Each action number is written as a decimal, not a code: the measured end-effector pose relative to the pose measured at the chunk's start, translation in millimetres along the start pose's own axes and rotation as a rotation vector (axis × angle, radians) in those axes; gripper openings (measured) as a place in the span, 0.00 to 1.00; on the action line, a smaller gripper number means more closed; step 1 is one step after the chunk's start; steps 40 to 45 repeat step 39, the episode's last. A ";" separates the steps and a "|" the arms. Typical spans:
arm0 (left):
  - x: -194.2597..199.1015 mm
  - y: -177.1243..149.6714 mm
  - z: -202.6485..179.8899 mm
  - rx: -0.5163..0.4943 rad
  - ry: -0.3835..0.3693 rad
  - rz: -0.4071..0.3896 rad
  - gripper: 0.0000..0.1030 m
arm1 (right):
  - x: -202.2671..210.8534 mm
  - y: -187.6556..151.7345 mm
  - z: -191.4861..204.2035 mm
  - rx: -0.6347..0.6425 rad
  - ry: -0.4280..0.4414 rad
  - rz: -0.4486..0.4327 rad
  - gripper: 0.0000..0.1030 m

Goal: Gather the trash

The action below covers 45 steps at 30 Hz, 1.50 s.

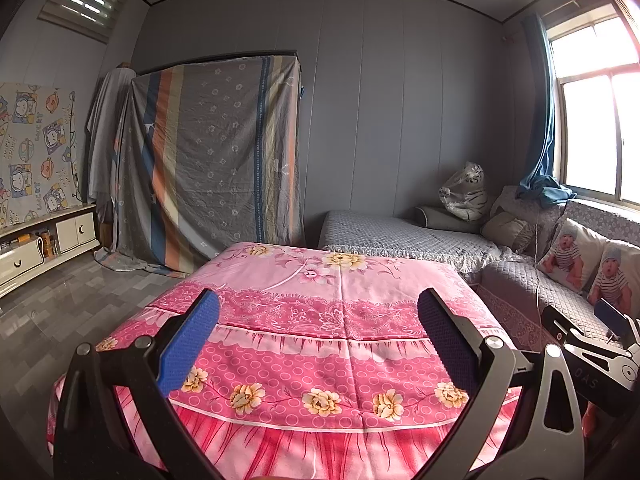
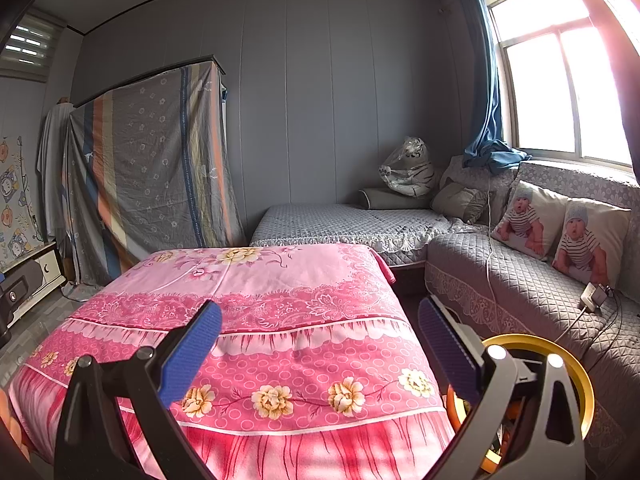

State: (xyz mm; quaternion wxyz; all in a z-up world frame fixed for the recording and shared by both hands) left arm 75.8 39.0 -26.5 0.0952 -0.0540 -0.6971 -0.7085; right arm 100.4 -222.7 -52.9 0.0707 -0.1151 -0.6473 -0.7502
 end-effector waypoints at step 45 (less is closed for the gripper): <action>-6.0 -3.8 1.5 -0.010 -0.038 0.017 0.92 | -2.5 -3.5 -0.6 -0.009 0.001 0.017 0.92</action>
Point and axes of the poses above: each gripper's, at about its wrist camera, not at the fingertips, and x roughly against the way its jaws point, z to its left, y to its top, the point moved 5 cm from there along -x, roughly the way its jaws point, and after that the axes turned 6 degrees about -x, right-handed, at the moved point
